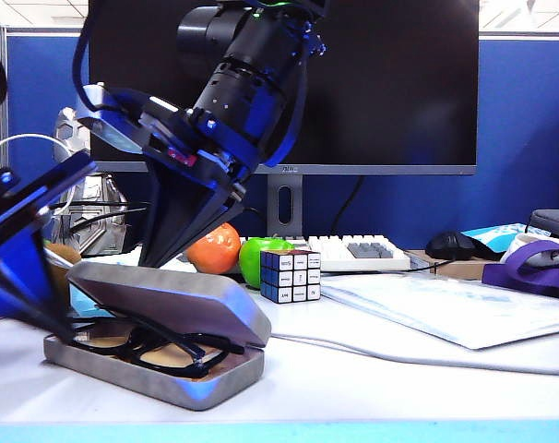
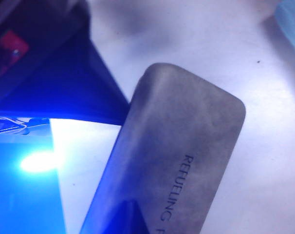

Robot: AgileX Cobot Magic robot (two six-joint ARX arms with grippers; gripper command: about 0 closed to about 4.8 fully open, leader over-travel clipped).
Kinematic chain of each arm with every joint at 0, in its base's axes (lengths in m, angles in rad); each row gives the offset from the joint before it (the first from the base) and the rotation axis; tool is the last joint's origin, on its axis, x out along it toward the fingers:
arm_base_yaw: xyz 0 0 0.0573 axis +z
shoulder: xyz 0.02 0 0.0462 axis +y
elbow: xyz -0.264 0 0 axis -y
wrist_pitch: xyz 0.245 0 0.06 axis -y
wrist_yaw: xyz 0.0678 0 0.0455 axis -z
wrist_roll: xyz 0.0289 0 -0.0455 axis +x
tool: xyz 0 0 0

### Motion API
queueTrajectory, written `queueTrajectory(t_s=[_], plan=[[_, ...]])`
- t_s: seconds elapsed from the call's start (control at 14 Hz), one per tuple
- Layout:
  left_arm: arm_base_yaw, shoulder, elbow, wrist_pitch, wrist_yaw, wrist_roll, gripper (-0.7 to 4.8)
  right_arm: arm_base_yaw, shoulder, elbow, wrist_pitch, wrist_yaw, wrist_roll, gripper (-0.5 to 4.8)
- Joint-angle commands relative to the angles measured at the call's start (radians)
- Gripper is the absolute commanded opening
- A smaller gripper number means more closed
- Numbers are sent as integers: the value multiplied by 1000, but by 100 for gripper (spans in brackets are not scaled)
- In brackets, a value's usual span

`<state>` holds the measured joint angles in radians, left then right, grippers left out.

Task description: Pick up the glasses, fold the temples of the glasses, place the glasses into the glasses case, and finally close the glasses case.

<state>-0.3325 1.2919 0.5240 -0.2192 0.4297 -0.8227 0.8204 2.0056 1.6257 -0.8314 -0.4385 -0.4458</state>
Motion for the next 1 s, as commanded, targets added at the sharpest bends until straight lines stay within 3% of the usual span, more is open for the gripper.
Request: queueTrajectory(t_s=[0.07,1.0], plan=[[0,-2,2,-79,0,29,-6,3,3,-2,-16,-6,-4,-1],[0,-2,2,-60,-25,-1,-6,5,28,-2,-40,-37,-3,-1]])
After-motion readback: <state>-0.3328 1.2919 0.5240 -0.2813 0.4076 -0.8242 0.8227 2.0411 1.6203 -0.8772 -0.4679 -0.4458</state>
